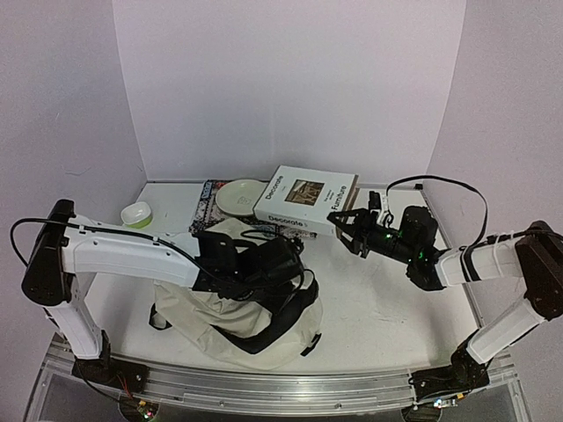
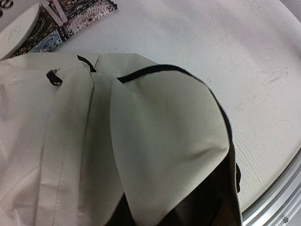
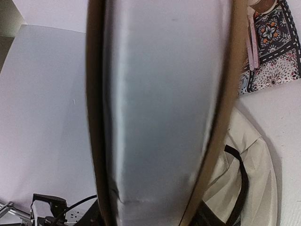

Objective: Pack the student bag
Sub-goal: Pick up the largest pocket of the bag.

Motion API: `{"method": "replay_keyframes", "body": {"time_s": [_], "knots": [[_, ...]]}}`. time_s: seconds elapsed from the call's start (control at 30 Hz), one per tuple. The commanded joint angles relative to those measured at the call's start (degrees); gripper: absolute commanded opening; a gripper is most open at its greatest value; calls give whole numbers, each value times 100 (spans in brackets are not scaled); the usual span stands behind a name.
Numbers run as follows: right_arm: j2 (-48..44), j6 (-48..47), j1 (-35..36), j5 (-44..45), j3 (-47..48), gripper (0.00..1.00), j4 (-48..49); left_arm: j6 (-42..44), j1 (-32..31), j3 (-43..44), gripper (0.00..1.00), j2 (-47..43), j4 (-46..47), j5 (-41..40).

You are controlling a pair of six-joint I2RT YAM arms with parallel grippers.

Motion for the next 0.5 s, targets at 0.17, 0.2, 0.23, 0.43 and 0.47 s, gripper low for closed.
{"method": "replay_keyframes", "body": {"time_s": [0.17, 0.2, 0.23, 0.43, 0.47], "knots": [[-871, -400, -19, -260, -8, 45, -82, 353, 1064, -116, 0, -736, -219, -70], [-940, -385, -19, -261, -44, 44, -119, 399, 1178, -92, 0, -747, -219, -65], [-1022, -358, -19, -265, -75, 44, -145, 444, 1268, -65, 0, -747, -219, -58], [-1563, -302, -19, -224, -255, 44, -633, 692, 1975, 211, 0, -657, -211, 136], [-1650, -299, -19, -227, -276, 44, -744, 724, 2112, 287, 0, -611, -210, 205]]}}
